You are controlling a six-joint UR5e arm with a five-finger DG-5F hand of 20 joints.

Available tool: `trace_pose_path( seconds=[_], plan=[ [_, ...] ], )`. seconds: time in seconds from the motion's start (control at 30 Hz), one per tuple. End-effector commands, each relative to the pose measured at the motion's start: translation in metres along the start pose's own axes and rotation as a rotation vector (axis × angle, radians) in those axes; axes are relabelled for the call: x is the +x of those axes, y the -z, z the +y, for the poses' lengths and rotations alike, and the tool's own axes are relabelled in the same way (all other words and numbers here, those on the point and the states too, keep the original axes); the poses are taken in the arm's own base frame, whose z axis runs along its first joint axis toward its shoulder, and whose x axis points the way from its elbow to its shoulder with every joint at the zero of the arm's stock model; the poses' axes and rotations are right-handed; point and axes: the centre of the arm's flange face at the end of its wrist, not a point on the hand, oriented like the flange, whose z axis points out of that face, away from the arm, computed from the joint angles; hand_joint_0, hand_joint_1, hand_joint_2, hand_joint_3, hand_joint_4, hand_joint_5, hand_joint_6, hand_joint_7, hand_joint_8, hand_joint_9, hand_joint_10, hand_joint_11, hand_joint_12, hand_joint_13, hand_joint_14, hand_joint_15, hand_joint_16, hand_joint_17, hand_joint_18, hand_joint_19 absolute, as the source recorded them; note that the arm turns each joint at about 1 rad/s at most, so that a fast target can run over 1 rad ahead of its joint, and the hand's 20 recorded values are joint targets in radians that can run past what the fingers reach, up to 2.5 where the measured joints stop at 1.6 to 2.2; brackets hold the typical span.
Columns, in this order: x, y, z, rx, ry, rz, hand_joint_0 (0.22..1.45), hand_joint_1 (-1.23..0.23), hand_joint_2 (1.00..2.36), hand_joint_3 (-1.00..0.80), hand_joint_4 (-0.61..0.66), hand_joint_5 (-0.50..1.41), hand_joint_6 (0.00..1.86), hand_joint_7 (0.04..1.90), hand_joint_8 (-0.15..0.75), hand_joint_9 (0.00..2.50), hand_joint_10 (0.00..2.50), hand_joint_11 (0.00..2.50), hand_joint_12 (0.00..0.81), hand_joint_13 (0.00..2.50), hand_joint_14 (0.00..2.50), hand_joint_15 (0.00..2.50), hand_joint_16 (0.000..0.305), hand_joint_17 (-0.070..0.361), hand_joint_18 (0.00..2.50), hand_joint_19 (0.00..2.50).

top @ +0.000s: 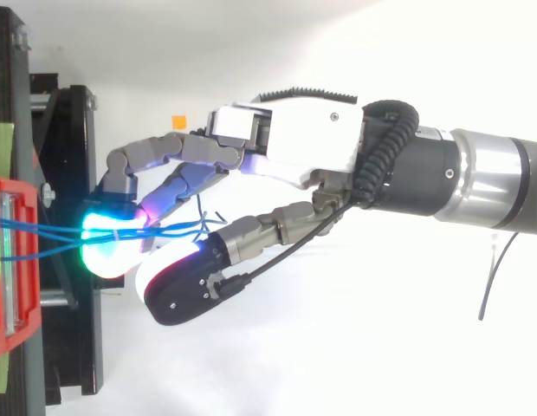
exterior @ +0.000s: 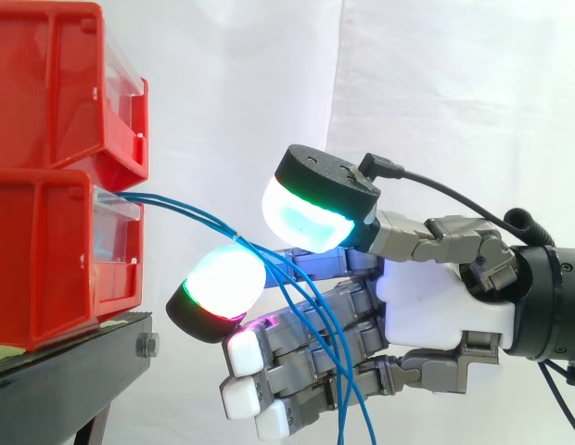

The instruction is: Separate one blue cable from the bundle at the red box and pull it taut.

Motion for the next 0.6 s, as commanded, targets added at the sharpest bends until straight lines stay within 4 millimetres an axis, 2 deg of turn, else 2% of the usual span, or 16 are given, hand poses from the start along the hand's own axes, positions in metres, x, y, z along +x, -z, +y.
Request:
trace_pose_path(
  seconds=[0.0,0.57],
  plan=[
    [-0.001,0.0,0.0,-0.001,0.0,0.001,0.6,-0.66,1.01,-0.34,0.14,-0.18,0.61,1.14,0.284,0.75,0.02,0.7,0.359,0.75,0.02,0.56,0.039,0.087,0.52,0.64],
    [-0.006,-0.01,0.015,-0.032,-0.005,0.015,0.57,-0.52,1.0,-0.44,0.14,-0.17,0.69,1.05,0.304,0.84,0.02,0.76,0.375,0.81,0.02,0.61,0.041,0.092,0.57,0.67]
  ],
)
